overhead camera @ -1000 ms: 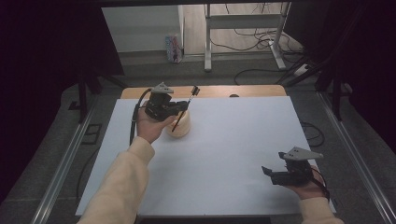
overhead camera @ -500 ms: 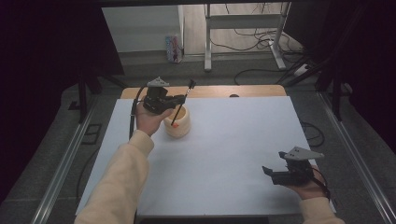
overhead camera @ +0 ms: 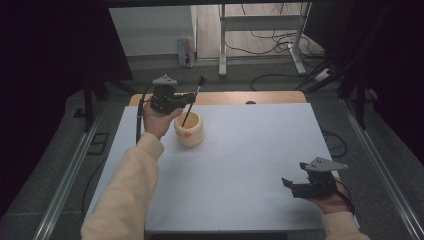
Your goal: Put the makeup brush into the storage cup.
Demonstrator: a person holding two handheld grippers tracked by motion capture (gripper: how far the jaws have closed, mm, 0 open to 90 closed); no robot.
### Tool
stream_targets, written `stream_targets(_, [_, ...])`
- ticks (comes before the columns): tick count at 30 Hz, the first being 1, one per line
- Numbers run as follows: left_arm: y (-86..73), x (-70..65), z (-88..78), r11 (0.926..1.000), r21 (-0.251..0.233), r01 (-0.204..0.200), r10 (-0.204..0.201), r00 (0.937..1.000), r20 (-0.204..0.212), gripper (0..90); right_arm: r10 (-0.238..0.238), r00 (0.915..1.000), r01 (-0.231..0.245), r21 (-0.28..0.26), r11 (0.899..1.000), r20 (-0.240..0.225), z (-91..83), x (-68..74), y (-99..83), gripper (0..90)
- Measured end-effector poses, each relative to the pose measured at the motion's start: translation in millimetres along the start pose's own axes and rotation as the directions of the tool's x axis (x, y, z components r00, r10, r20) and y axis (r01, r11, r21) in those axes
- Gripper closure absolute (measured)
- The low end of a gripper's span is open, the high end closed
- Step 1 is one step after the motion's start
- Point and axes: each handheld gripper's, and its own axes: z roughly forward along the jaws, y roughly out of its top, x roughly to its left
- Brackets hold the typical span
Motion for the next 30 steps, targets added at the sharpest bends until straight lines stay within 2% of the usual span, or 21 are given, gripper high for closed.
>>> stream_targets(12, [1.5, 0.6, 5.9, 1.0, 0.004, -0.002, 0.002, 1.0, -0.007, 86.0, -0.001, 1.0, 0.001, 0.003, 1.0, 0.005, 0.2, 0.3, -0.4, 14.4])
stream_targets(20, [2.8, 7.4, 11.4, 0.9999, 0.01, 0.005, -0.005, 0.9998, -0.018, 86.0, -0.001, 1.0, 0.001, 0.007, 1.0, 0.007, 0.4, 0.2, -0.5, 14.5])
stream_targets(30, [11.5, 10.4, 18.5, 1.0, 0.0, -0.004, 0.004, 0.9998, -0.021, 86.0, -0.002, 1.0, 0.002, 0.007, 1.0, 0.01, 0.4, -0.3, -0.6, 14.5])
